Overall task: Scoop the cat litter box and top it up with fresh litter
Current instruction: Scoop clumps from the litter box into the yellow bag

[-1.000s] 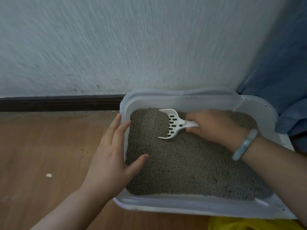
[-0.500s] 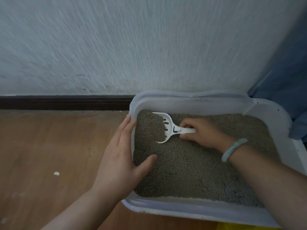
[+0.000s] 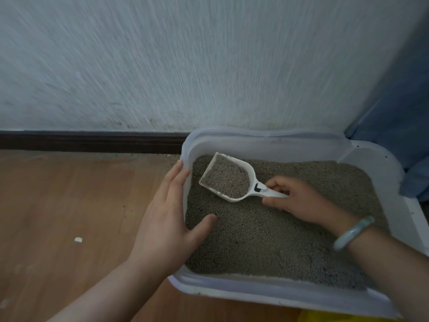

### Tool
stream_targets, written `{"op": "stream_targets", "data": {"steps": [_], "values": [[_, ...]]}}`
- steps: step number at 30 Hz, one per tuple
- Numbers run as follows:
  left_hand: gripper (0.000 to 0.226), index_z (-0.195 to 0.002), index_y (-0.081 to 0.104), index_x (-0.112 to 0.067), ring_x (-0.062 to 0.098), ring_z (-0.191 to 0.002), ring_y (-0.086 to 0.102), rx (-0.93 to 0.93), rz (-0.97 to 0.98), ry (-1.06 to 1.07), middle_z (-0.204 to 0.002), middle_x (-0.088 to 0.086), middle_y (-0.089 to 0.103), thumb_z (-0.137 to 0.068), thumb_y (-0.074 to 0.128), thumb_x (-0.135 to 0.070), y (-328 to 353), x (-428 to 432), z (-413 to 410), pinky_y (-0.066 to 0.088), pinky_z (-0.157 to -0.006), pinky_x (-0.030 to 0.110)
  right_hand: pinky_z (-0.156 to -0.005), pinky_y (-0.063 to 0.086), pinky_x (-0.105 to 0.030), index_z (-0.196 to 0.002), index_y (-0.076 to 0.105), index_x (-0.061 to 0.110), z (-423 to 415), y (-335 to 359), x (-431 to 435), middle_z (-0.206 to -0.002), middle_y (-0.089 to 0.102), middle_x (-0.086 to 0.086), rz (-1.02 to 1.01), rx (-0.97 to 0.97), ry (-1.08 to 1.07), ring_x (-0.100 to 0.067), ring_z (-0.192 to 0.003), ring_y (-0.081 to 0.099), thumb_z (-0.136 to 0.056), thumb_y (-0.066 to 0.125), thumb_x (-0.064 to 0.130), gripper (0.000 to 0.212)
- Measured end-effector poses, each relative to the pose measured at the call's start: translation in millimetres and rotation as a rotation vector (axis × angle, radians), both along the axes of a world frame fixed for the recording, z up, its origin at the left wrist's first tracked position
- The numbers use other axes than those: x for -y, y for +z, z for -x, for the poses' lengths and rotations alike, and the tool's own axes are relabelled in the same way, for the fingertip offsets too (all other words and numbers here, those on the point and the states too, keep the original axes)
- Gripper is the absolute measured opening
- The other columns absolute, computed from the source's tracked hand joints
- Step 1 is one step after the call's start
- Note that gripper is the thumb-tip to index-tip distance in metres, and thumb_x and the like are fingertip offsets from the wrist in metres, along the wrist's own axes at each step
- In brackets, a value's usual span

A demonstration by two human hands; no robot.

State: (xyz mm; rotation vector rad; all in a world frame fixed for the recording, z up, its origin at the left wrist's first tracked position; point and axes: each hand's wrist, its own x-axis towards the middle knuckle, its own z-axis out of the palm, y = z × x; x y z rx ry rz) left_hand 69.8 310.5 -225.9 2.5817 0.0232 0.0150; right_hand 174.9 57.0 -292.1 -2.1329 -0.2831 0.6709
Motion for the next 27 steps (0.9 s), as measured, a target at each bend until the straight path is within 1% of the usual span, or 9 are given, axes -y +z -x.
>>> {"op": "stream_targets", "data": {"steps": [2,4,9,12,15,18,23,25,27], "values": [[0.091,-0.147,0.018,-0.031,-0.005,-0.138,0.013,-0.005,0.003,0.001,-0.155,-0.021,0.009,-0.069,0.046,-0.068,-0.3,0.2,0.2,0.019,-0.106,0.021,-0.078,0.050,-0.039,-0.092,0.066,0.028,3.6,5.7,3.9,-0.088,0.069,0.002,0.006,0.006,0.016,-0.014,-0.078,0.063,-0.078,0.075,0.024,0.017],[0.091,-0.147,0.018,-0.032,-0.004,-0.139,0.013,-0.010,0.007,0.001,-0.154,-0.022,0.008,-0.069,0.045,-0.069,-0.3,0.0,0.0,0.020,-0.105,0.021,-0.078,0.050,-0.037,-0.090,0.066,0.033,5.4,11.0,8.7,-0.088,0.068,0.006,0.066,0.029,0.071,-0.014,-0.082,0.063,-0.077,0.075,0.028,0.016],[0.092,-0.147,0.017,-0.033,-0.003,-0.139,0.015,-0.014,0.026,0.008,-0.152,-0.025,0.009,-0.067,0.044,-0.071,1.2,0.8,-0.1,0.023,-0.104,0.023,-0.075,0.052,-0.041,-0.083,0.065,0.039,6.7,16.8,23.4,-0.083,0.067,0.011,0.172,0.074,0.066,-0.010,-0.077,0.062,-0.074,0.076,0.035,0.015],[0.092,-0.147,0.018,-0.032,-0.003,-0.138,0.015,-0.014,0.022,0.009,-0.152,-0.025,0.009,-0.067,0.044,-0.071,0.9,1.0,-0.3,0.023,-0.104,0.024,-0.073,0.053,-0.039,-0.086,0.063,0.039,5.5,20.9,27.7,-0.081,0.066,0.013,0.298,0.151,0.081,-0.008,-0.075,0.061,-0.076,0.071,0.043,0.014],[0.092,-0.147,0.019,-0.032,-0.005,-0.137,0.014,-0.011,0.031,0.011,-0.149,-0.028,0.009,-0.067,0.045,-0.071,1.0,1.3,-0.6,0.023,-0.104,0.024,-0.072,0.052,-0.037,-0.091,0.060,0.038,-3.1,34.6,19.0,-0.082,0.063,0.014,0.441,0.221,0.161,-0.010,-0.076,0.059,-0.081,0.064,0.048,0.015],[0.092,-0.147,0.019,-0.032,-0.004,-0.138,0.014,-0.013,0.039,0.010,-0.149,-0.027,0.009,-0.067,0.046,-0.070,0.7,1.1,-0.5,0.022,-0.105,0.023,-0.069,0.045,-0.031,-0.099,0.061,0.033,-17.0,53.8,-2.9,-0.089,0.061,0.006,0.586,0.310,0.288,-0.018,-0.086,0.059,-0.086,0.059,0.046,0.018],[0.091,-0.146,0.019,-0.033,-0.005,-0.138,0.013,-0.007,0.043,0.010,-0.148,-0.029,0.008,-0.067,0.045,-0.070,-0.5,1.7,0.0,0.021,-0.104,0.021,-0.069,0.038,-0.030,-0.108,0.062,0.022,-36.4,63.7,-48.6,-0.106,0.062,-0.005,0.742,0.385,0.431,-0.027,-0.097,0.059,-0.091,0.055,0.036,0.023],[0.090,-0.146,0.021,-0.032,-0.002,-0.139,0.015,0.003,0.038,0.013,-0.151,-0.023,0.011,-0.067,0.045,-0.069,-1.3,2.4,-0.1,0.022,-0.104,0.022,-0.069,0.039,-0.030,-0.110,0.062,0.018,-41.2,63.9,-59.8,-0.106,0.062,-0.006,0.761,0.386,0.461,-0.027,-0.098,0.060,-0.092,0.055,0.032,0.024],[0.090,-0.145,0.022,-0.031,0.002,-0.140,0.017,0.009,0.030,0.013,-0.154,-0.017,0.013,-0.068,0.046,-0.068,-2.2,2.3,-0.2,0.023,-0.104,0.023,-0.068,0.040,-0.029,-0.107,0.062,0.020,-42.2,61.6,-57.9,-0.100,0.063,-0.004,0.731,0.401,0.477,-0.024,-0.092,0.060,-0.092,0.056,0.033,0.021]]}}
